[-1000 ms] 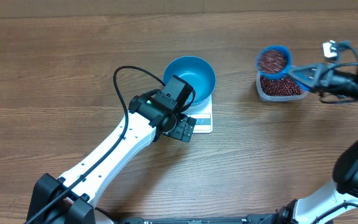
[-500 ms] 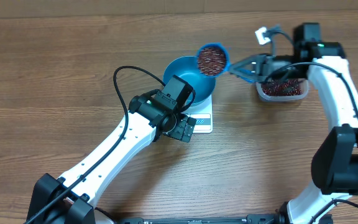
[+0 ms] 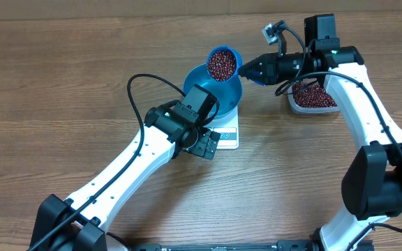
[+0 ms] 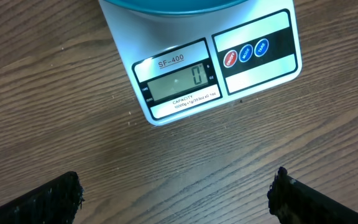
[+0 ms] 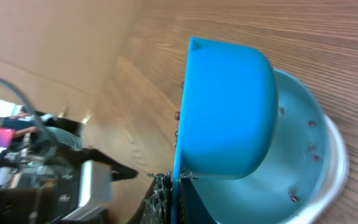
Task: Scoop item into bowl and weigh 150g on scale
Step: 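Carry the bean-filled blue scoop with the right gripper over the teal bowl, then tilt the scoop with the right gripper to pour beans into the bowl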
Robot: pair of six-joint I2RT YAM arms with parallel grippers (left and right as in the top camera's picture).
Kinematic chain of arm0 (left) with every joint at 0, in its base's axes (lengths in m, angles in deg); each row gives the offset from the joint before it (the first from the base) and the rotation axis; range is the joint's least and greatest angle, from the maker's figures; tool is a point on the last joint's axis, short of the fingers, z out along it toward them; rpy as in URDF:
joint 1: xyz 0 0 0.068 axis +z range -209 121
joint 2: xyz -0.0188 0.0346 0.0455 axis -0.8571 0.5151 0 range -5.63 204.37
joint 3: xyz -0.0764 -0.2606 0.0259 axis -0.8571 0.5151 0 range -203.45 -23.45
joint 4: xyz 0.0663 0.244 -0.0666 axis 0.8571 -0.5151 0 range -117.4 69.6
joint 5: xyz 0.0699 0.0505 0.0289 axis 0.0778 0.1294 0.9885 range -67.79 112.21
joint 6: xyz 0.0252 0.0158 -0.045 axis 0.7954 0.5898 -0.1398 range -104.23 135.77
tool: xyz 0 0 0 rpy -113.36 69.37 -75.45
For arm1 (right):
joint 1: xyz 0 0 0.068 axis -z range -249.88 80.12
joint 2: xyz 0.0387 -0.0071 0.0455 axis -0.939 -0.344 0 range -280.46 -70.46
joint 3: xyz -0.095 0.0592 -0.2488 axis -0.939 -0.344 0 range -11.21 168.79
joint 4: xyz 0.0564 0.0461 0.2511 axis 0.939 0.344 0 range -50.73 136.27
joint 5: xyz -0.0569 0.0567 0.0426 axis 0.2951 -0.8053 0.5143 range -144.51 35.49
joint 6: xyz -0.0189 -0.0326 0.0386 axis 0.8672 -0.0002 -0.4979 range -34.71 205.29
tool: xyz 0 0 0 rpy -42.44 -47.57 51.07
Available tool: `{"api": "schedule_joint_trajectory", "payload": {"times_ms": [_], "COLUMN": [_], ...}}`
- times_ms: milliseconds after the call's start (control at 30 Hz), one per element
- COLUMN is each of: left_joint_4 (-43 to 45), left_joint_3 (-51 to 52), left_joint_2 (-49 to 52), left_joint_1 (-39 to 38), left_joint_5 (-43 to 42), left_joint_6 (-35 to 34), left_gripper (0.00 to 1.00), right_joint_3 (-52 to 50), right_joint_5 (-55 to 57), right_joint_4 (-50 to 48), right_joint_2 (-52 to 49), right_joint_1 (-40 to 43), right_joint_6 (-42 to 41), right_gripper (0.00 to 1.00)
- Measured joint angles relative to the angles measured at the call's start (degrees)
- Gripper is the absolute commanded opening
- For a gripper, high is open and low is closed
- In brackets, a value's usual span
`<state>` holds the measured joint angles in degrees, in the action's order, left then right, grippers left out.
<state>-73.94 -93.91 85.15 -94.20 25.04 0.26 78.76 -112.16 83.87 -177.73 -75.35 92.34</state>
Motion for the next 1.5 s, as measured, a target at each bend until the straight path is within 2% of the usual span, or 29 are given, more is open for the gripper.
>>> {"api": "schedule_joint_trajectory", "payload": {"times_ms": [200,500,867,1267,1500], "left_joint_4": [0.0,0.0,0.0,0.0,0.0], "left_joint_3": [0.0,0.0,0.0,0.0,0.0], "left_joint_2": [0.0,0.0,0.0,0.0,0.0], "left_joint_1": [0.0,0.0,0.0,0.0,0.0], "left_joint_5": [0.0,0.0,0.0,0.0,0.0], "left_joint_6": [0.0,0.0,0.0,0.0,0.0], "left_gripper": [1.0,1.0,0.99,1.0,1.0], "right_joint_3": [0.0,0.0,1.92,5.92,5.92], "right_joint_5": [5.86,12.57,14.21,14.6,18.43], "right_joint_4": [0.0,0.0,1.73,1.55,2.62], "right_joint_2": [0.0,0.0,-0.17,-0.17,-0.17], "right_joint_1": [-1.79,-5.51,-6.36,-6.34,-9.01], "right_joint_6": [-0.02,6.54,12.44,14.4,20.87], "right_gripper": [0.04,0.04,0.04,0.04,0.04]}}
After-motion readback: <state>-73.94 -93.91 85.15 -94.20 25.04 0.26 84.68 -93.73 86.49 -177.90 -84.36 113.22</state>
